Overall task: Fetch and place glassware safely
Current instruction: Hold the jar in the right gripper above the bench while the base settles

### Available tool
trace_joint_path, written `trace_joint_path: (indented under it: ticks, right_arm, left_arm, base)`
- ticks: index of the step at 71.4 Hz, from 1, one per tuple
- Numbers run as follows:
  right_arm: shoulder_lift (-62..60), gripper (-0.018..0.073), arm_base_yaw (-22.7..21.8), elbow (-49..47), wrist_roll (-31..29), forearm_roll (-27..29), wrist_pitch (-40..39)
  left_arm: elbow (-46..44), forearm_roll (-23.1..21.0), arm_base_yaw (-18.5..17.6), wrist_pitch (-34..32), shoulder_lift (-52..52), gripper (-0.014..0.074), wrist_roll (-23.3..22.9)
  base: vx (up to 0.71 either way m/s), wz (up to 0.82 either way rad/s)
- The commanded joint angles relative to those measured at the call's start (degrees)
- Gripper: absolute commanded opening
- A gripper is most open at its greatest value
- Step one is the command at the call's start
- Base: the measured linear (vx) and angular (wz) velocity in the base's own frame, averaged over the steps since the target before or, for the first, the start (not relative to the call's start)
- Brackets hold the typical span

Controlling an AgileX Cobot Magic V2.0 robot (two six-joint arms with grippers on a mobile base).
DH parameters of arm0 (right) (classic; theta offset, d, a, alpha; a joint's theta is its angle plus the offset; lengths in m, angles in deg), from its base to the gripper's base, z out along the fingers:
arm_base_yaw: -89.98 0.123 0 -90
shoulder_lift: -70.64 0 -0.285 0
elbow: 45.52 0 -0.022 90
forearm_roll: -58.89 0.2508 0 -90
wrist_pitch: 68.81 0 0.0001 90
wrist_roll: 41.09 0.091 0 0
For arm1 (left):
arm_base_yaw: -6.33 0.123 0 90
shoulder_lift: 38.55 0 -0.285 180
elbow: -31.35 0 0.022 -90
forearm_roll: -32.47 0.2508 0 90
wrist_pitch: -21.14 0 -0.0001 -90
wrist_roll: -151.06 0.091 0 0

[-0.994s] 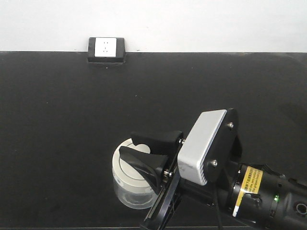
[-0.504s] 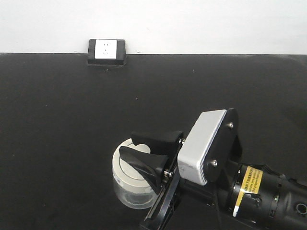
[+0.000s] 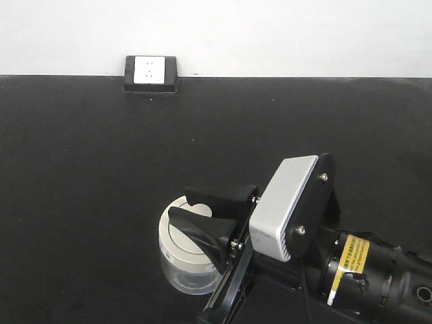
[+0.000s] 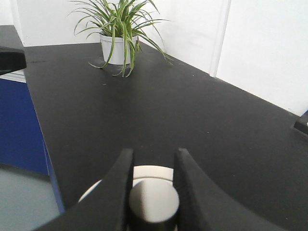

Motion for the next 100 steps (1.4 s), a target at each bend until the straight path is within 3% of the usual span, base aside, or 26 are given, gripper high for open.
trace_joint_path:
  ticks: [1,100]
  right_arm:
    - [-1.2,-0.0003,0.0,-2.1,-0.2,0.3,-5.5]
    - [-1.2,-0.0003,0.0,-2.1,-0.2,0.3,-5.5]
  left_arm:
    - [-1.5,-0.5,-0.2,-3.8,-0.9,-0.0007,0.0]
    - [-1.5,-0.5,-0.2,-3.8,-0.9,-0.0007,0.0]
  base:
    - [0.0,0.0]
    - [0.0,0.0]
